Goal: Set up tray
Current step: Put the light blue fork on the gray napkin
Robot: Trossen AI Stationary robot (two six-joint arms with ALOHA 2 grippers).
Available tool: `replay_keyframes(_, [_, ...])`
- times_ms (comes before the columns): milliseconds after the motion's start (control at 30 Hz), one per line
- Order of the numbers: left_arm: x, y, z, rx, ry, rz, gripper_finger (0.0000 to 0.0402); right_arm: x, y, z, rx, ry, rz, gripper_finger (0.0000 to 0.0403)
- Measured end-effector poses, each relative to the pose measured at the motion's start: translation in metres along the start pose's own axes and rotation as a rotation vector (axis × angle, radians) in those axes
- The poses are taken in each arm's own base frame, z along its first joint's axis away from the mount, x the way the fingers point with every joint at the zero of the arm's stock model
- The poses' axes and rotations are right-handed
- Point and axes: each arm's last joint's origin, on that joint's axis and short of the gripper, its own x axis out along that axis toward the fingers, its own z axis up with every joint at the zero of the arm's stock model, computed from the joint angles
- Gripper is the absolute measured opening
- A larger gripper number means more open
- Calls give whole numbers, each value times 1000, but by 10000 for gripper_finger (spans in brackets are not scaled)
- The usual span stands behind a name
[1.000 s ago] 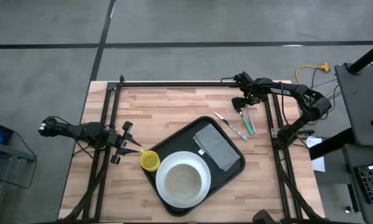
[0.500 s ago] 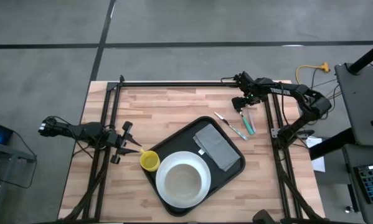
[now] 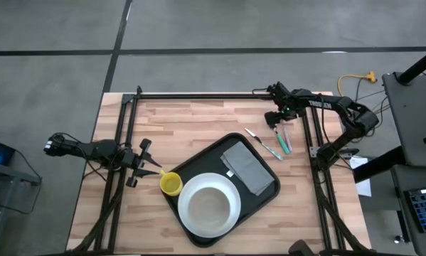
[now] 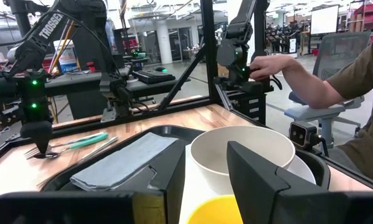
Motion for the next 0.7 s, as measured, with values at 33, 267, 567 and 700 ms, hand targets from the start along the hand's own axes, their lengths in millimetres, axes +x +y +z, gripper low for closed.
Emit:
replay_keyframes(33, [0, 0, 0, 0, 0, 0, 104, 0, 0, -1, -19, 7, -3, 208])
replay_keyframes(267, [0, 0, 0, 0, 0, 0, 104, -2, 0, 0, -71, 16, -10, 208])
replay_keyframes(567, [0, 0, 0, 0, 0, 0, 104, -7, -6, 2, -130, -22, -207, 208])
replay_keyframes(700, [0, 0, 0, 0, 1, 0, 104, -7, -6, 4, -126, -32, -210, 208])
